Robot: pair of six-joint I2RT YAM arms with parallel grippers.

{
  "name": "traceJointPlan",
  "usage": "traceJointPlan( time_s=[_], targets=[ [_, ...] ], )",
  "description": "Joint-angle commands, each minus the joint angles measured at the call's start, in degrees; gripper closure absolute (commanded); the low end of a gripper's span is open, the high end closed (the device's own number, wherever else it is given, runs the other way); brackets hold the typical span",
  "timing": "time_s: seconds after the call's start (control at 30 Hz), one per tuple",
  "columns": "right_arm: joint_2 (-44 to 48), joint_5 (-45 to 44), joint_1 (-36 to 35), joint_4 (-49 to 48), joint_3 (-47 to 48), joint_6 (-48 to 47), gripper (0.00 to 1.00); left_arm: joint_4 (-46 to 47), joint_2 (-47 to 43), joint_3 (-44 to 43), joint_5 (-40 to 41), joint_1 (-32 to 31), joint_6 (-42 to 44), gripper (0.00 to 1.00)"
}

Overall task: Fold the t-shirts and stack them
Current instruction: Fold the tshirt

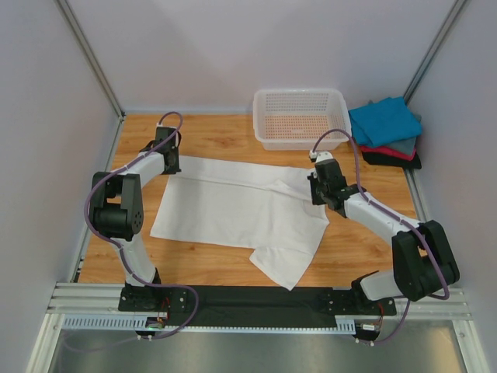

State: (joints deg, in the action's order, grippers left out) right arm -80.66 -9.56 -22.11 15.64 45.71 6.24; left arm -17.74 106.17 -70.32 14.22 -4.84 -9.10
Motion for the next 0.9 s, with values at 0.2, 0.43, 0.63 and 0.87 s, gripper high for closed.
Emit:
traceJointPlan(
  time_s=[0.2,0.43,0.63,0.87],
  targets=[
    [1.4,0.5,-1.2,-0.6,-1.7,2.6,0.94,-1.2,-4.2,-0.9,0.6,0.4,-1.4,0.82],
    [7.0,2.8,-1.3,0.3,-1.6,4.4,0.55,-4.1,-9.4,-1.5,3.1,0.5,-1.4,0.38],
    [9.7,2.5,-1.2,0.0,0.4,10.7,0.35,-8.0,-14.3,-3.9,-2.4,0.4,-4.9,0.2],
    [-3.4,4.4,-1.8,0.4,11.2,19.6,0.41,-8.5,-14.7,-5.9,-10.0,-5.8,-11.3,0.2]
  ],
)
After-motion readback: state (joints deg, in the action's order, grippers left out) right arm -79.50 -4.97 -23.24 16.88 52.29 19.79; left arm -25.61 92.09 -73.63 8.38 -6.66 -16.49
